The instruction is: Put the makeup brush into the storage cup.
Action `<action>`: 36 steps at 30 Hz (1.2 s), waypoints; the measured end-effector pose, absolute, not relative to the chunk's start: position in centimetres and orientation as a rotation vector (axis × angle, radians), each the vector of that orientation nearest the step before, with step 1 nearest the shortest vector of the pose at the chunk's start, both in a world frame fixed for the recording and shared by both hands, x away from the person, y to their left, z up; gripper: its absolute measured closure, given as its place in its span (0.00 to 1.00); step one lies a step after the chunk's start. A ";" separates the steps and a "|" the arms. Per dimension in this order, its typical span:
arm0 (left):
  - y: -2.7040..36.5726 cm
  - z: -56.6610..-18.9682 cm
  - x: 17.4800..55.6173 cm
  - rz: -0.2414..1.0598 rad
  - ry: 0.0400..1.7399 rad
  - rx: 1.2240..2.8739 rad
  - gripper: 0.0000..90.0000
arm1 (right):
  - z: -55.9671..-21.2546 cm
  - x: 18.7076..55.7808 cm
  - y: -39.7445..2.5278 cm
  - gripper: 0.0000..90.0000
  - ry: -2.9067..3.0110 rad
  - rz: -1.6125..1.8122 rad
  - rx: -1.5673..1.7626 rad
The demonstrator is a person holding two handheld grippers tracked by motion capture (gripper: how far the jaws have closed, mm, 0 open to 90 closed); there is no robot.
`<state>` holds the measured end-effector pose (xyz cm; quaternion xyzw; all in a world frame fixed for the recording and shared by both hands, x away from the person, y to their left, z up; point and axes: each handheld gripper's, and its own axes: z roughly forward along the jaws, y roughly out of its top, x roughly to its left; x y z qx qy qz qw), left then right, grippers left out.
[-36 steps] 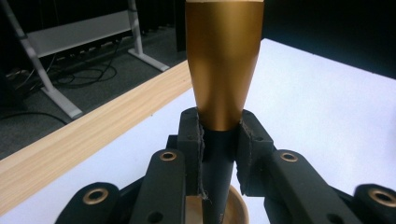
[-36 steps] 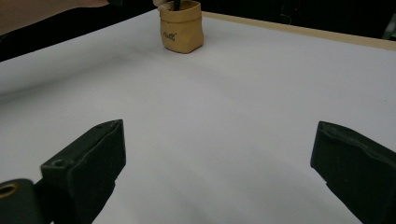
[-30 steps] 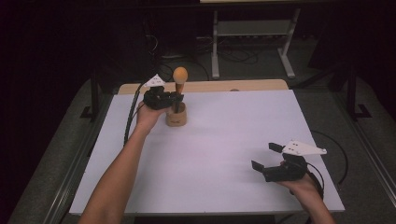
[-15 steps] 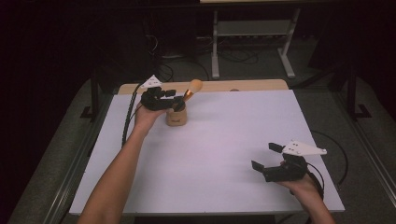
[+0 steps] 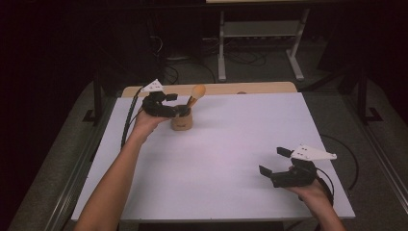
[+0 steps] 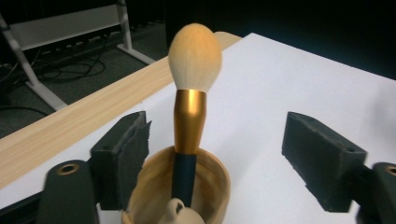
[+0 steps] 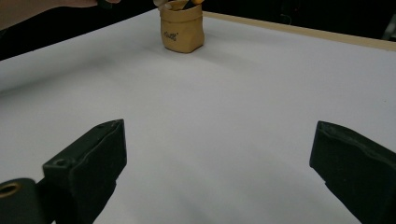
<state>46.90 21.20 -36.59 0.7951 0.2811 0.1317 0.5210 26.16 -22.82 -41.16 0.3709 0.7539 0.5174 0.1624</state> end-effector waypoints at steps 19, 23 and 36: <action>22.6 -36.1 43.8 0.272 0.690 1.893 0.11 | -41.1 26.2 -22.8 0.04 2.147 1.480 1.062; 23.0 -36.1 43.0 0.258 0.687 1.884 0.12 | -41.2 26.2 -22.8 0.04 2.150 1.480 1.064; 23.7 -36.6 40.2 0.237 0.688 1.877 0.12 | -41.1 26.2 -22.9 0.04 2.145 1.481 1.067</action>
